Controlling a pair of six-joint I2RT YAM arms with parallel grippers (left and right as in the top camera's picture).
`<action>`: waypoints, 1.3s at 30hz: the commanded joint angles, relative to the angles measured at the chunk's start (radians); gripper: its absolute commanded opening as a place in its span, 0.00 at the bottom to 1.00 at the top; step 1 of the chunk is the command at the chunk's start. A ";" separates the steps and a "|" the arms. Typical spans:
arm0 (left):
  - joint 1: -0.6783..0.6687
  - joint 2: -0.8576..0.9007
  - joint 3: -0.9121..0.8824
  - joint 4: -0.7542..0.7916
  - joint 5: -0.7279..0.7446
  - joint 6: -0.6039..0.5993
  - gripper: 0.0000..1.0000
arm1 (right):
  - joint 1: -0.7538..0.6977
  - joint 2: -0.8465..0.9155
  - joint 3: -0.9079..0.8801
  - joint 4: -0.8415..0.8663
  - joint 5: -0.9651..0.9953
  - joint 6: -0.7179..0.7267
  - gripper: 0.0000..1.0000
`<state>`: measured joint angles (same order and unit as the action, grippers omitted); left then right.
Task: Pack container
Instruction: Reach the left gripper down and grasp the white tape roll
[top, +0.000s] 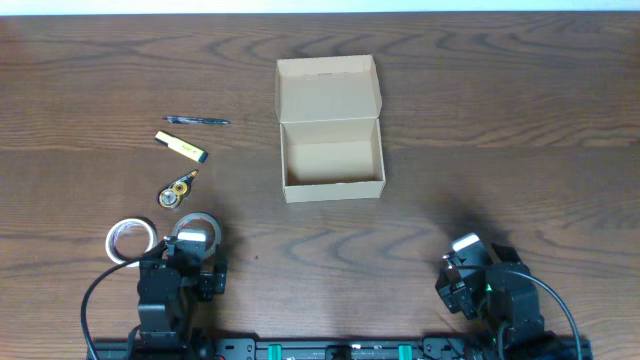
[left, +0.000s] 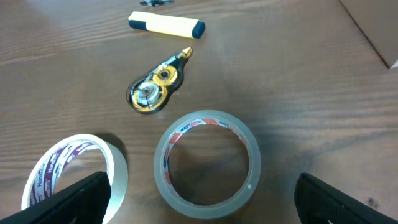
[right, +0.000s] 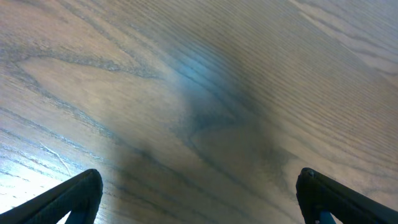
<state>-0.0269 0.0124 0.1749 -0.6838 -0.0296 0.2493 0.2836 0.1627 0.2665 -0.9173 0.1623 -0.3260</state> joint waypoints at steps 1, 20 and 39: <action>0.004 0.060 0.016 0.043 0.004 -0.120 0.95 | -0.010 -0.008 -0.005 -0.004 0.005 -0.011 0.99; 0.055 0.871 0.727 -0.029 -0.137 -0.639 0.95 | -0.010 -0.007 -0.005 -0.004 0.005 -0.011 0.99; 0.412 0.980 0.646 -0.356 -0.413 -1.439 0.95 | -0.010 -0.007 -0.005 -0.004 0.005 -0.011 0.99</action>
<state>0.3683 0.9829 0.8692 -1.0382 -0.4412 -1.0565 0.2825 0.1616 0.2657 -0.9173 0.1619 -0.3260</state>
